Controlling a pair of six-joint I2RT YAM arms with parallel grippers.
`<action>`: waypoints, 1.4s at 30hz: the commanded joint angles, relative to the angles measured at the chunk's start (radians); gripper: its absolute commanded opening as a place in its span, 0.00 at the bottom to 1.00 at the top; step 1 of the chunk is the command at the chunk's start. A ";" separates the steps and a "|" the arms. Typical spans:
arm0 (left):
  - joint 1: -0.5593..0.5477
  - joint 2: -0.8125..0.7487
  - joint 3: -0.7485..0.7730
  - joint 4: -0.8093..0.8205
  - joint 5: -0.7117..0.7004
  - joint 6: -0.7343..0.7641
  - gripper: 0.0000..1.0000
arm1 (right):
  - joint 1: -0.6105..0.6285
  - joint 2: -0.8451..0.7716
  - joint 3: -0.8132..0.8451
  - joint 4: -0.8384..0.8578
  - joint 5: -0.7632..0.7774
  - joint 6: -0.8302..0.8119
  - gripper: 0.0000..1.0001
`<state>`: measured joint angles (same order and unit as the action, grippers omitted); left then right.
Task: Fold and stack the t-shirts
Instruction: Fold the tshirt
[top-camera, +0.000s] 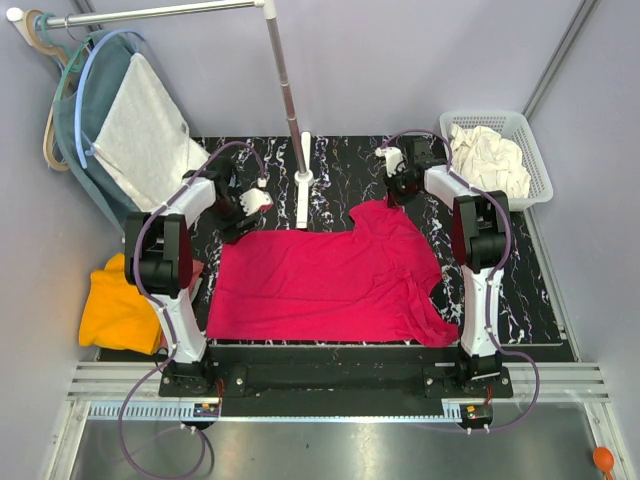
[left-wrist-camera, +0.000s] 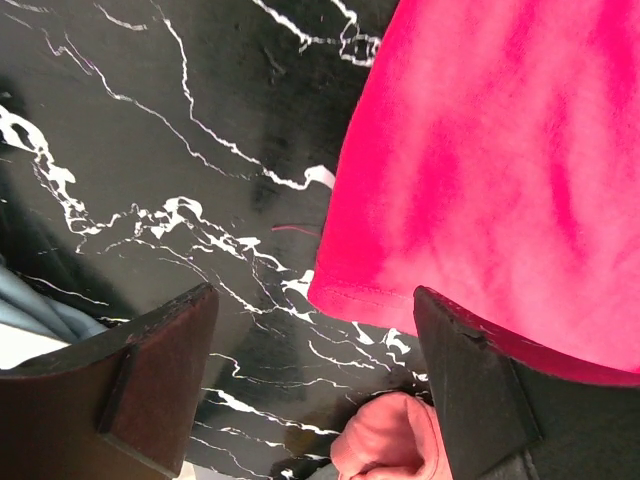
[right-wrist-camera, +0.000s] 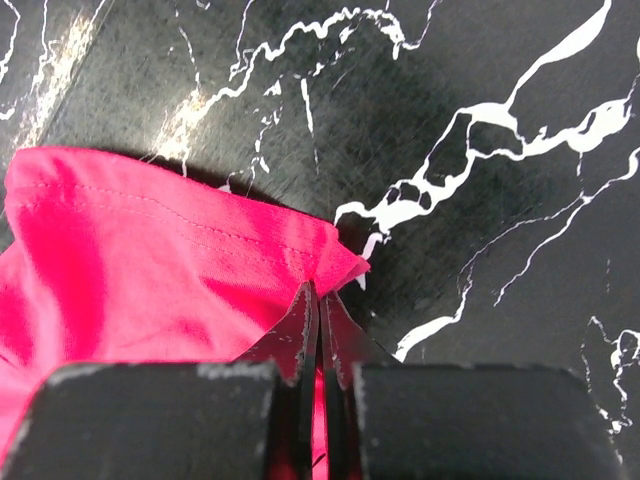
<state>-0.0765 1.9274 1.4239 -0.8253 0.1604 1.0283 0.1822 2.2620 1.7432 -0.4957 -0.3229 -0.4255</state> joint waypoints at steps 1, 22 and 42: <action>0.020 0.016 0.058 -0.024 0.037 0.024 0.83 | -0.001 -0.062 -0.019 -0.027 0.022 -0.018 0.00; 0.030 0.134 0.164 -0.113 0.038 0.032 0.78 | -0.003 -0.085 -0.066 -0.026 0.004 -0.018 0.00; 0.024 0.208 0.195 -0.146 0.037 0.010 0.31 | 0.000 -0.119 -0.091 -0.026 0.030 -0.036 0.00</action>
<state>-0.0513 2.1181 1.6039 -0.9497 0.1822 1.0416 0.1822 2.2093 1.6665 -0.5064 -0.3172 -0.4431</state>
